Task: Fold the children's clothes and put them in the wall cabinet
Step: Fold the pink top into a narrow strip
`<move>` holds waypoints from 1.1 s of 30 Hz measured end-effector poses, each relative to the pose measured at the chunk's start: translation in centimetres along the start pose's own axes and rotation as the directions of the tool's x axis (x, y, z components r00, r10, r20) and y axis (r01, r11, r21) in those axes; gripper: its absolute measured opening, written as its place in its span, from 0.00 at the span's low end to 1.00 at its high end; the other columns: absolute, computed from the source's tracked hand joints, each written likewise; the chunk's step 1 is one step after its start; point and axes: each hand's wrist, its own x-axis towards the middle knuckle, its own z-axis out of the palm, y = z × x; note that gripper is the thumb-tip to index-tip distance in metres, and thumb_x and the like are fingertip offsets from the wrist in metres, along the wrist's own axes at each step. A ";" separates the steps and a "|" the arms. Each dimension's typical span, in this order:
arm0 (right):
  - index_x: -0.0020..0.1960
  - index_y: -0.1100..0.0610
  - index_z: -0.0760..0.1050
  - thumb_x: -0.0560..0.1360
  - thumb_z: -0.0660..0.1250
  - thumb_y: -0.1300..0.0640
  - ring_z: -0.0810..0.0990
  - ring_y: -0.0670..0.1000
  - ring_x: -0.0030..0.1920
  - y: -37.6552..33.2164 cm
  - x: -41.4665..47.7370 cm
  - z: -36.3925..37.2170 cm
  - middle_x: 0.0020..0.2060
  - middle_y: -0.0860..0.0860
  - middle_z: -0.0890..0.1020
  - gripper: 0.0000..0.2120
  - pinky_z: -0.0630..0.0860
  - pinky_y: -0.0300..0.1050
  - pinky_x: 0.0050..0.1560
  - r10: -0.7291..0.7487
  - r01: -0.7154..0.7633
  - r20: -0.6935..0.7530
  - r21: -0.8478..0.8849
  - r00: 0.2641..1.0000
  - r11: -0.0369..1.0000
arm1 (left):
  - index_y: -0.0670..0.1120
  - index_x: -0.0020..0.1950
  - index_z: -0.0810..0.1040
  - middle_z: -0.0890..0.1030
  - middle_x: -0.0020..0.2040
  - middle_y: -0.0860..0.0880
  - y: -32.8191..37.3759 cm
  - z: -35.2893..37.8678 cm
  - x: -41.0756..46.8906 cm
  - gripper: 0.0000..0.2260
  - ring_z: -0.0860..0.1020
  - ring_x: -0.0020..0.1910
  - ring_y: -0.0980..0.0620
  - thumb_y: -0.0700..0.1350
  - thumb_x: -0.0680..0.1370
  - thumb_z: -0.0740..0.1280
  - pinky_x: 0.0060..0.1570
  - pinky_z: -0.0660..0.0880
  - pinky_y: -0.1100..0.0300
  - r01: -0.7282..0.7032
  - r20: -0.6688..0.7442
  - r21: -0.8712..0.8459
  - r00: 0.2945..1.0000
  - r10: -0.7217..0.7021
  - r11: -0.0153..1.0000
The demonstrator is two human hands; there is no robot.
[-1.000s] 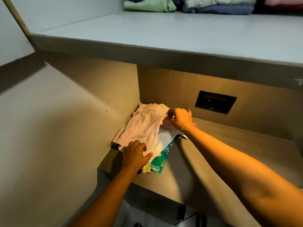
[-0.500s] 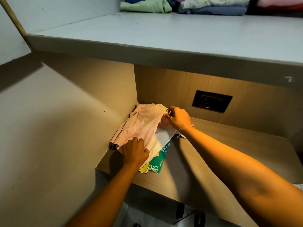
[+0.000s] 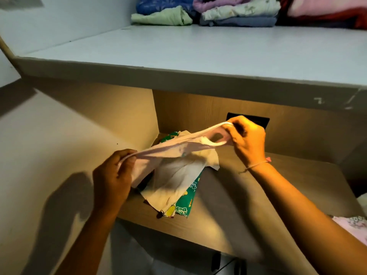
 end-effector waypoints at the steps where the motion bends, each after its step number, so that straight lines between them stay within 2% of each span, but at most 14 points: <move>1: 0.46 0.48 0.79 0.76 0.66 0.46 0.79 0.40 0.38 0.0 -0.2 -1.8 0.38 0.41 0.81 0.07 0.73 0.34 0.39 0.001 -0.001 -0.039 0.006 0.999 1.000 | 0.46 0.54 0.81 0.81 0.46 0.55 0.6 -0.7 0.7 0.12 0.79 0.42 0.64 0.51 0.77 0.65 0.39 0.75 0.75 -0.017 -0.003 -0.015 1.000 0.016 1.000; 3: 0.46 0.46 0.79 0.74 0.68 0.45 0.79 0.41 0.35 0.8 -0.6 -5.4 0.35 0.42 0.81 0.06 0.72 0.37 0.37 0.057 -0.060 -0.065 -0.036 0.996 0.998 | 0.47 0.52 0.82 0.81 0.45 0.56 1.9 -0.3 2.3 0.11 0.78 0.41 0.66 0.52 0.76 0.66 0.38 0.71 0.79 -0.041 0.034 -0.025 0.999 0.042 0.999; 6: 0.45 0.47 0.81 0.71 0.70 0.45 0.79 0.47 0.34 3.4 -0.8 -9.4 0.33 0.45 0.82 0.07 0.74 0.42 0.37 0.191 -0.196 -0.046 -0.166 0.980 0.966 | 0.47 0.50 0.84 0.82 0.42 0.54 4.3 4.2 5.2 0.07 0.78 0.39 0.61 0.48 0.77 0.69 0.39 0.69 0.75 -0.053 0.152 -0.012 0.987 0.054 0.999; 9: 0.44 0.58 0.82 0.73 0.71 0.57 0.78 0.41 0.35 6.1 0.1 -12.3 0.39 0.59 0.84 0.04 0.76 0.42 0.40 0.312 -0.317 -0.052 -0.144 0.949 0.938 | 0.46 0.47 0.84 0.84 0.43 0.48 7.3 9.6 7.5 0.07 0.81 0.42 0.50 0.48 0.76 0.71 0.43 0.74 0.62 0.004 0.260 -0.056 0.966 0.011 0.998; 11: 0.47 0.66 0.80 0.75 0.69 0.63 0.78 0.38 0.36 7.2 0.9 -14.9 0.43 0.66 0.83 0.06 0.75 0.36 0.41 0.374 -0.383 -0.113 -0.075 0.921 0.921 | 0.45 0.46 0.84 0.84 0.41 0.47 9.6 12.0 8.6 0.07 0.79 0.38 0.56 0.48 0.76 0.70 0.39 0.74 0.65 -0.006 0.285 -0.135 0.958 0.045 0.991; 14: 0.49 0.61 0.82 0.75 0.69 0.53 0.82 0.49 0.47 6.3 1.2 -19.8 0.46 0.56 0.85 0.11 0.78 0.48 0.49 0.285 -0.342 -0.313 -0.144 0.906 0.928 | 0.40 0.45 0.82 0.82 0.39 0.47 13.3 13.3 9.3 0.09 0.77 0.36 0.59 0.45 0.77 0.69 0.38 0.74 0.69 -0.095 0.247 -0.295 0.954 0.171 0.951; 16: 0.49 0.56 0.82 0.74 0.68 0.50 0.80 0.42 0.47 4.6 0.0 -23.0 0.45 0.48 0.84 0.11 0.76 0.40 0.51 0.154 -0.253 -0.372 -0.235 0.915 0.939 | 0.46 0.45 0.82 0.82 0.39 0.53 14.7 12.8 8.6 0.05 0.80 0.40 0.55 0.46 0.77 0.68 0.43 0.79 0.62 -0.094 0.269 -0.381 0.941 0.207 0.920; 18: 0.47 0.52 0.82 0.72 0.66 0.50 0.80 0.33 0.42 3.0 -3.0 -25.1 0.40 0.41 0.84 0.09 0.74 0.29 0.48 0.196 -0.274 -0.318 -0.224 0.928 0.935 | 0.52 0.46 0.81 0.81 0.38 0.63 14.6 11.5 6.8 0.03 0.80 0.40 0.63 0.47 0.76 0.67 0.40 0.75 0.71 -0.142 0.296 -0.430 0.911 0.288 0.891; 20: 0.45 0.49 0.80 0.72 0.67 0.50 0.79 0.33 0.39 2.2 -7.7 -25.9 0.38 0.36 0.83 0.05 0.72 0.25 0.43 0.288 -0.324 -0.205 -0.173 0.935 0.930 | 0.55 0.46 0.82 0.81 0.40 0.64 12.8 10.5 3.9 0.03 0.78 0.42 0.66 0.47 0.75 0.69 0.41 0.72 0.76 -0.229 0.369 -0.442 0.835 0.409 0.867; 23: 0.40 0.47 0.80 0.74 0.71 0.51 0.79 0.41 0.37 2.2 -16.4 -24.6 0.37 0.42 0.83 0.04 0.75 0.34 0.39 0.443 -0.436 -0.018 -0.215 0.897 0.874 | 0.56 0.47 0.81 0.80 0.43 0.58 8.5 10.9 -1.4 0.03 0.78 0.43 0.61 0.52 0.75 0.72 0.43 0.76 0.67 -0.258 0.589 -0.332 0.694 0.413 0.907; 26: 0.41 0.45 0.81 0.69 0.66 0.39 0.81 0.41 0.38 2.6 -23.4 -22.7 0.35 0.41 0.84 0.12 0.81 0.46 0.42 0.665 -0.600 0.217 -0.299 0.715 0.742 | 0.52 0.51 0.83 0.80 0.49 0.54 4.7 12.8 -6.3 0.14 0.76 0.49 0.58 0.60 0.75 0.67 0.52 0.78 0.55 -0.284 0.886 -0.115 0.403 0.228 0.952; 28: 0.44 0.44 0.82 0.67 0.66 0.36 0.83 0.42 0.40 3.3 -25.7 -22.0 0.37 0.42 0.85 0.15 0.82 0.49 0.46 0.721 -0.652 0.333 -0.308 0.608 0.693 | 0.57 0.53 0.80 0.78 0.52 0.59 3.0 13.7 -8.1 0.18 0.73 0.54 0.61 0.68 0.73 0.62 0.57 0.74 0.59 -0.359 0.962 -0.031 0.244 0.126 0.933; 30: 0.48 0.43 0.82 0.69 0.64 0.32 0.83 0.41 0.41 4.5 -25.5 -21.4 0.41 0.39 0.85 0.19 0.82 0.50 0.46 0.711 -0.635 0.297 -0.322 0.637 0.703 | 0.60 0.58 0.78 0.78 0.57 0.61 2.6 15.2 -8.5 0.27 0.73 0.58 0.61 0.75 0.70 0.56 0.59 0.72 0.61 -0.349 0.949 -0.008 0.292 0.117 0.937; 33: 0.62 0.43 0.76 0.75 0.56 0.31 0.80 0.44 0.51 7.0 -22.8 -18.6 0.56 0.43 0.82 0.25 0.79 0.51 0.53 0.600 -0.485 0.261 -0.393 0.756 0.781 | 0.57 0.73 0.67 0.69 0.73 0.54 4.0 19.5 -8.7 0.33 0.66 0.72 0.53 0.73 0.73 0.54 0.69 0.65 0.50 -0.298 0.878 -0.015 0.453 0.155 0.954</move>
